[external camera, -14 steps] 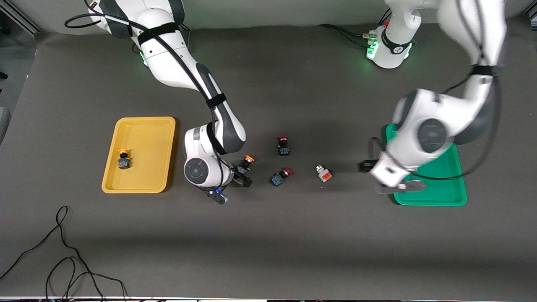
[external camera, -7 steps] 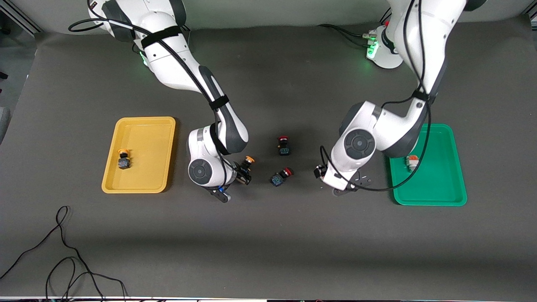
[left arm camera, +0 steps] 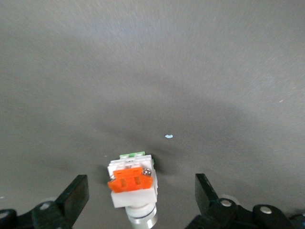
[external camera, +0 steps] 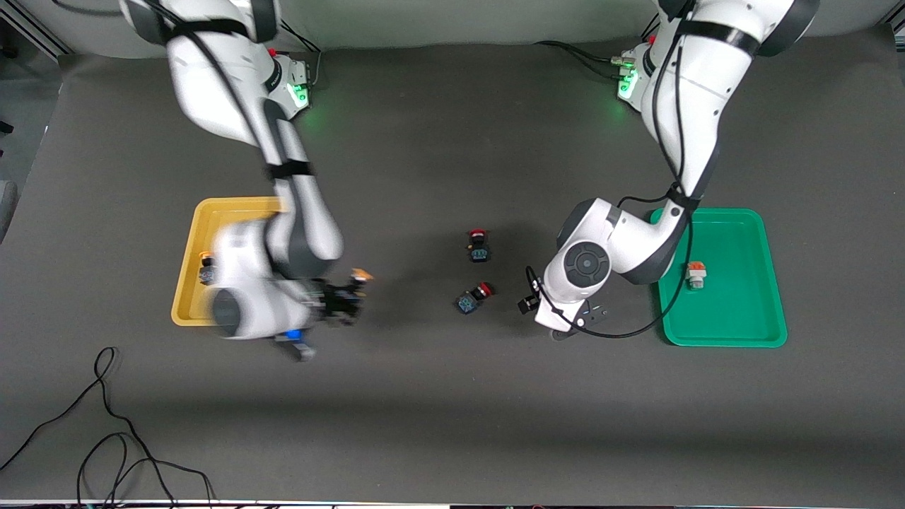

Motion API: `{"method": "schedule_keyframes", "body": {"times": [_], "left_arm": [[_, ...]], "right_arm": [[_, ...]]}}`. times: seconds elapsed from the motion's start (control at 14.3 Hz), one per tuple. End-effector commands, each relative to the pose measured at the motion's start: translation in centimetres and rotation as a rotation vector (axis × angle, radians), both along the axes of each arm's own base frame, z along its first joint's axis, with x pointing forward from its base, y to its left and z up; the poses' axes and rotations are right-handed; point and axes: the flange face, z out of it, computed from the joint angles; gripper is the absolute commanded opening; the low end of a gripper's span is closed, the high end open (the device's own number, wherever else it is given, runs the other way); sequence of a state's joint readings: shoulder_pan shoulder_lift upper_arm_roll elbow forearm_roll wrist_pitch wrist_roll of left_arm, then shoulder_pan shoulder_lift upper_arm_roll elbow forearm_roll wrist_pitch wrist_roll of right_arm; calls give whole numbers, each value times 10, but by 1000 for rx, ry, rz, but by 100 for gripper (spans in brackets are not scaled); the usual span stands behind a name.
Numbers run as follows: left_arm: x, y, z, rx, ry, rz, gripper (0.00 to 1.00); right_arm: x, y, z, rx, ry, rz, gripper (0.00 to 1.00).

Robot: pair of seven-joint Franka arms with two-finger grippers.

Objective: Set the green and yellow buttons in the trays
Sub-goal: 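Place the black button in the yellow tray while the left places white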

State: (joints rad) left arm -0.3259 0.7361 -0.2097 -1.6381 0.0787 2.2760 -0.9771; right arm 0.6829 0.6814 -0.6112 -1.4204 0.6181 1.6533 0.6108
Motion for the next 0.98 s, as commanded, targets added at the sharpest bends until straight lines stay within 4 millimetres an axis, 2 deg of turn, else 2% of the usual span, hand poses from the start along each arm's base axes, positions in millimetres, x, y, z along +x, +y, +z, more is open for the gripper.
{"method": "schedule_keyframes", "body": {"times": [0.0, 0.07, 0.14, 0.21, 0.28, 0.35, 0.56, 0.7, 0.84, 0.91], "left_arm": [[-2, -10, -7, 22, -5, 7, 61], [-2, -10, -6, 23, -1, 7, 40], [-2, -10, -5, 24, 0, 7, 27], [0, -7, -1, 24, -2, 10, 21], [2, -6, 1, 22, -5, 9, 21], [5, -4, 8, 20, -14, 12, 21], [15, 6, 44, 30, -20, 17, 19], [19, 13, 92, 41, -8, -18, 19], [20, 25, 141, 46, 9, -64, 19], [19, 34, 162, 38, 17, -94, 19]], "right_arm": [[-19, -67, 45, 19, 39, 153, 0], [-26, -85, 40, 11, 57, 202, 0], [-31, -97, 28, 5, 71, 241, 0], [-32, -110, 13, -7, 72, 272, 0], [-35, -125, -5, -5, 65, 295, 0], [-40, -148, -32, 0, 53, 319, 0], [-53, -179, -95, -44, 23, 376, 0], [-55, -183, -128, -72, 24, 404, 0], [-60, -186, -137, -61, 38, 419, 0], [-60, -185, -134, -57, 36, 418, 62]]}}
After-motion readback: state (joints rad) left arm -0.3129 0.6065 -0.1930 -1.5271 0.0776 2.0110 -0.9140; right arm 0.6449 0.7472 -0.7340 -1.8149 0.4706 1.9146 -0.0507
